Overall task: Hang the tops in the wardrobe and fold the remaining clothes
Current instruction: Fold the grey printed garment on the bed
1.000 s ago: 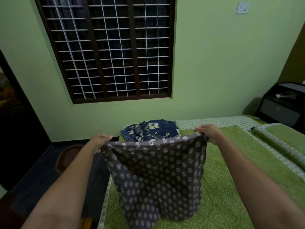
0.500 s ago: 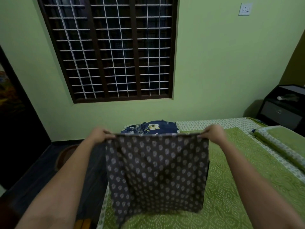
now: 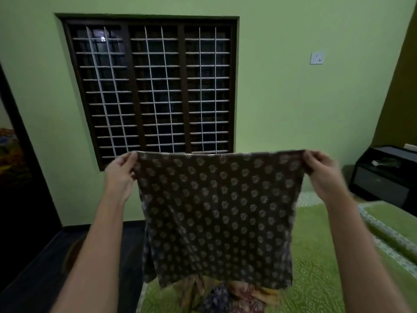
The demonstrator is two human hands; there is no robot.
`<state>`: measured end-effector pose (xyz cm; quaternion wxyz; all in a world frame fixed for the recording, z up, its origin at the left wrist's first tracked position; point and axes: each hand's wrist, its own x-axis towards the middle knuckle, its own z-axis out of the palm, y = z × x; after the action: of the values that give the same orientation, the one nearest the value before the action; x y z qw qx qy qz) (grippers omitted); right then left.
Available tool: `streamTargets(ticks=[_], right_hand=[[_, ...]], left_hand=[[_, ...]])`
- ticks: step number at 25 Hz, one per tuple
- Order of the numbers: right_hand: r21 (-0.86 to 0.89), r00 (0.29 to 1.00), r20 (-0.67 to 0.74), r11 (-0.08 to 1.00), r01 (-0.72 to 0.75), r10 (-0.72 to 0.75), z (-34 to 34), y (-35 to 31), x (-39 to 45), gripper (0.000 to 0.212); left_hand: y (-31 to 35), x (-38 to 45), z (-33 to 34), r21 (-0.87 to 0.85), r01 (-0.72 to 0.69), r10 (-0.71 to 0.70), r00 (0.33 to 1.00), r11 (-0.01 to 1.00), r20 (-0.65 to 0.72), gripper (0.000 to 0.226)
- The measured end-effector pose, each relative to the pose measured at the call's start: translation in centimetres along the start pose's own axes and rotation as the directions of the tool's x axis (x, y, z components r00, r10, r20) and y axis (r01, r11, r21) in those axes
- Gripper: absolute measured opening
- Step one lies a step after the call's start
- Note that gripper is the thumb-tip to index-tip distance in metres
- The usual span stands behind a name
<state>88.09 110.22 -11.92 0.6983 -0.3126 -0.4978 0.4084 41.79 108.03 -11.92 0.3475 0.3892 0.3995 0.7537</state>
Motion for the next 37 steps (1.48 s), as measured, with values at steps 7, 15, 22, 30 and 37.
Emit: streamTargets(ticks=[7,15,22,30,37], right_hand=[[0.192,0.941,0.310,0.978,0.080,-0.138,11.7,-5.2,-0.2,0.037],[0.307,0.861,0.497,0.950,-0.058,-0.108,14.8,-4.9,-1.9,0.010],[0.139,0.800,0.599,0.983,-0.120,0.013,13.5,-4.1,-0.6,0.019],[-0.454,0.460,0.768,0.127,0.882,-0.446,13.0,-3.7,-3.6,0.029],[-0.412,0.414,0.910,-0.118,0.904,-0.005,12.1,-0.1,-4.6,0.045]], left_hand=[[8.3,-9.8,14.9,-0.048,-0.268,0.256,0.830,0.962,0.495,0.064],[3.5,-8.1,18.8,-0.268,-0.010,0.194,0.715,0.963,0.672,0.011],[4.2,-9.4,18.4,-0.129,0.029,0.075,0.679,0.991,0.731,0.025],[2.6,-6.7,16.9,0.109,-0.062,0.000,0.871,0.992,0.492,0.003],[0.1,-4.0,15.2,0.232,-0.236,0.147,0.927,0.944,0.344,0.008]])
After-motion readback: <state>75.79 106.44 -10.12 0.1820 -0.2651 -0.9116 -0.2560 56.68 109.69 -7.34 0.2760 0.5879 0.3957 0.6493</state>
